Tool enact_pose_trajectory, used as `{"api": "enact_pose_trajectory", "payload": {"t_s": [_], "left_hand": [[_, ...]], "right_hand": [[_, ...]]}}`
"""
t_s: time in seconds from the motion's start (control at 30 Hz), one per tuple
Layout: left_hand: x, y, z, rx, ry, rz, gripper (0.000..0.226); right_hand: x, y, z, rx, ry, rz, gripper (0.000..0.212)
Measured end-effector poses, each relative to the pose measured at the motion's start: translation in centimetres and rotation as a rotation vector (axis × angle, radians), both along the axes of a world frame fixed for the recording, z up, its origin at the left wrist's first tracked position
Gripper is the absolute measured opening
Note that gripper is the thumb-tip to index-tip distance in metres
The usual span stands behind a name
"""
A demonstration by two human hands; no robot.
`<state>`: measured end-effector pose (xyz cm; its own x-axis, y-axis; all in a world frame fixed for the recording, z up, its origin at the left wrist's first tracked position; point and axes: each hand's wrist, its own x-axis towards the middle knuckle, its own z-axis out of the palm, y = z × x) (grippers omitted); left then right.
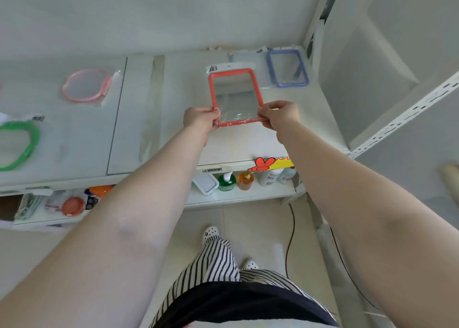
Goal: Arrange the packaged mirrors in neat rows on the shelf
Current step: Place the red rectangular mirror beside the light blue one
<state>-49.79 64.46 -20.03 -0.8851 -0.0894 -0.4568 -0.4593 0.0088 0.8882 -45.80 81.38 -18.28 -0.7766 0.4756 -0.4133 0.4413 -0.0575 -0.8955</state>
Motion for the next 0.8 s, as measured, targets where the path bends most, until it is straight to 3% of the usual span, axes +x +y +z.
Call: {"api": "enact_pose_trajectory", "payload": {"t_s": [0.4, 0.53, 0.8], "left_hand": [[-11.6, -0.3, -3.3, -0.12, 0.063, 0.099, 0.019], [-15.5, -0.6, -4.8, -0.149, 0.121, 0.13, 0.022], [-20.8, -1.1, -6.9, -0.158, 0.178, 0.125, 0.026]], "right_hand": [[-11.9, -0.2, -2.5, 0.084, -0.035, 0.102, 0.02], [-15.5, -0.2, -3.9, 0.066, 0.009, 0.123, 0.006], [-20.4, -0.4, -7.2, 0.197, 0.049, 0.15, 0.017]]}}
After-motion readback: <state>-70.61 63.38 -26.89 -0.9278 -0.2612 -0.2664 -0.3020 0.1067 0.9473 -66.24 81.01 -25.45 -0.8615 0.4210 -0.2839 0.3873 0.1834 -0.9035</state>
